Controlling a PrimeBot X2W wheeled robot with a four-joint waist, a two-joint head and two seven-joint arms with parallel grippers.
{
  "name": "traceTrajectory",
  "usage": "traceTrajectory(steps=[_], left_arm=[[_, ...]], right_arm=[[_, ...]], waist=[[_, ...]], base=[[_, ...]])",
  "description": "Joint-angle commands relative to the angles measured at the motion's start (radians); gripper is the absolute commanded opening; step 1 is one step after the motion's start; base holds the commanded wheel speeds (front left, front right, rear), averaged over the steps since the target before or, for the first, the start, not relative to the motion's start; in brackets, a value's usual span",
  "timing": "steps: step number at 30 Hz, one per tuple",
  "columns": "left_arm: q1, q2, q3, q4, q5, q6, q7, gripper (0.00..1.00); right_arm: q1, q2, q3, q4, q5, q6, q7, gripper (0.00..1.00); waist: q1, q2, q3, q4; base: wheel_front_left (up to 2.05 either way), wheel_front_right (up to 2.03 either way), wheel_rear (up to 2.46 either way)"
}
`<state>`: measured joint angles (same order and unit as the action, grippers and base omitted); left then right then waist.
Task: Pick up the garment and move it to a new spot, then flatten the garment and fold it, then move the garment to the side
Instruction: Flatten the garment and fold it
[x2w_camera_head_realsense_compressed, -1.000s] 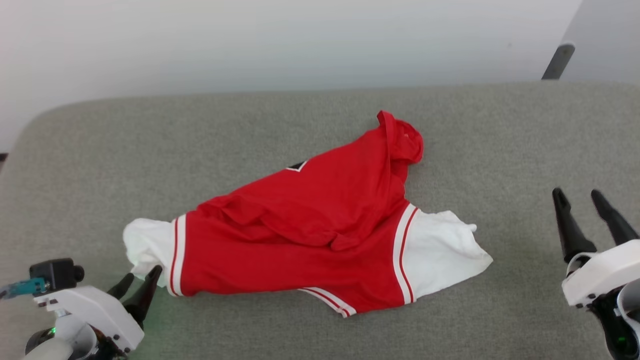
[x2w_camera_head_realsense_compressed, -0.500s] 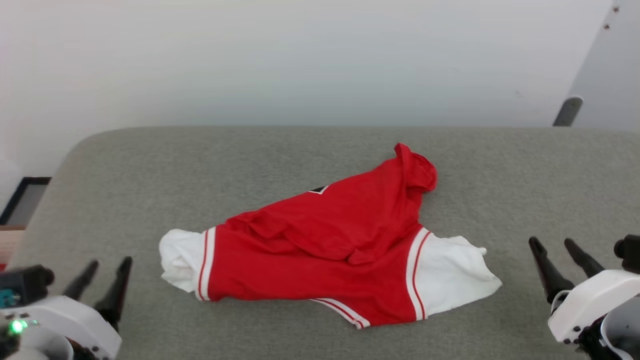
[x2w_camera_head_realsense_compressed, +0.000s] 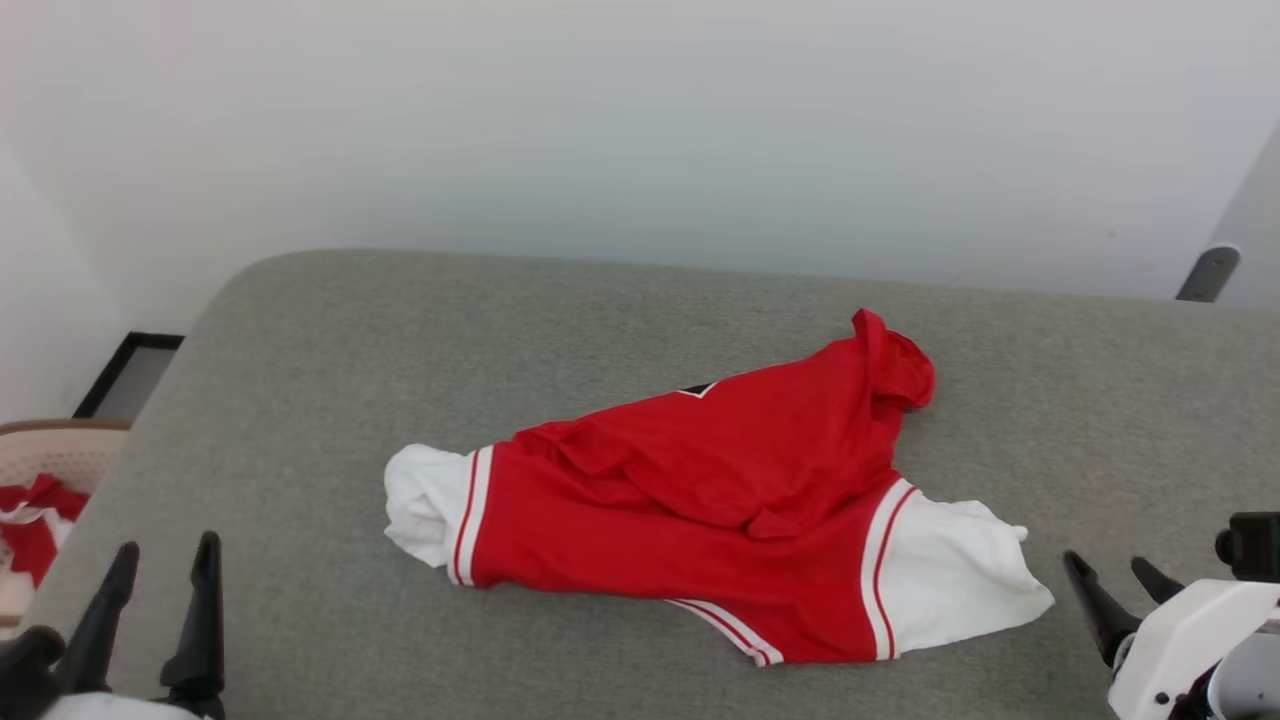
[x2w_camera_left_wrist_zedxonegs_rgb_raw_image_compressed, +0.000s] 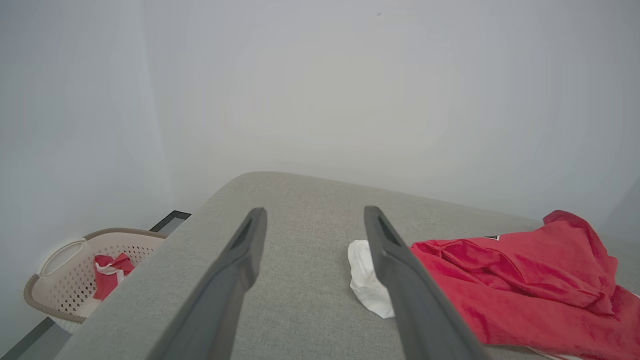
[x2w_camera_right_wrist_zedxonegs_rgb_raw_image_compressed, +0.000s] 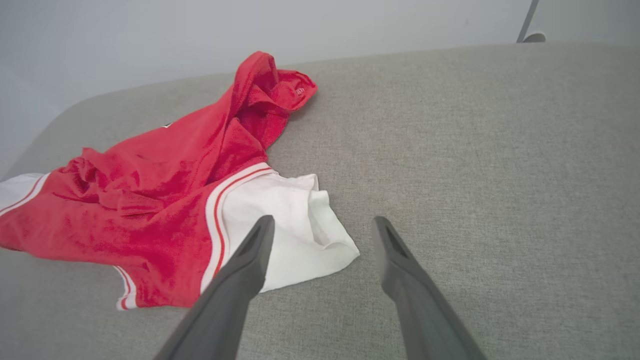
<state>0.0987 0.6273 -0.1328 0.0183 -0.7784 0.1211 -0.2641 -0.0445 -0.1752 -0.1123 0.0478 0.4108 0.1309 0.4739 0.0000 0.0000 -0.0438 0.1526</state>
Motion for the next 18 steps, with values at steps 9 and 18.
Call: traceTrajectory(steps=[9,18], left_arm=[[0.062,-0.158,0.154,-0.015,0.136,-0.096,0.001,1.00],[0.017,-0.267,0.203,-0.003,0.203,-0.171,0.001,1.00]], right_arm=[[-0.052,-0.035,-0.018,0.106,-0.025,0.000,0.130,1.00],[-0.179,-0.059,-0.046,0.269,-0.048,0.000,0.219,1.00]], waist=[[0.0000,0.0000,0.009,0.065],[0.0000,0.0000,0.085,0.122]], base=[[0.00,0.00,0.00],[0.00,0.00,0.00]])
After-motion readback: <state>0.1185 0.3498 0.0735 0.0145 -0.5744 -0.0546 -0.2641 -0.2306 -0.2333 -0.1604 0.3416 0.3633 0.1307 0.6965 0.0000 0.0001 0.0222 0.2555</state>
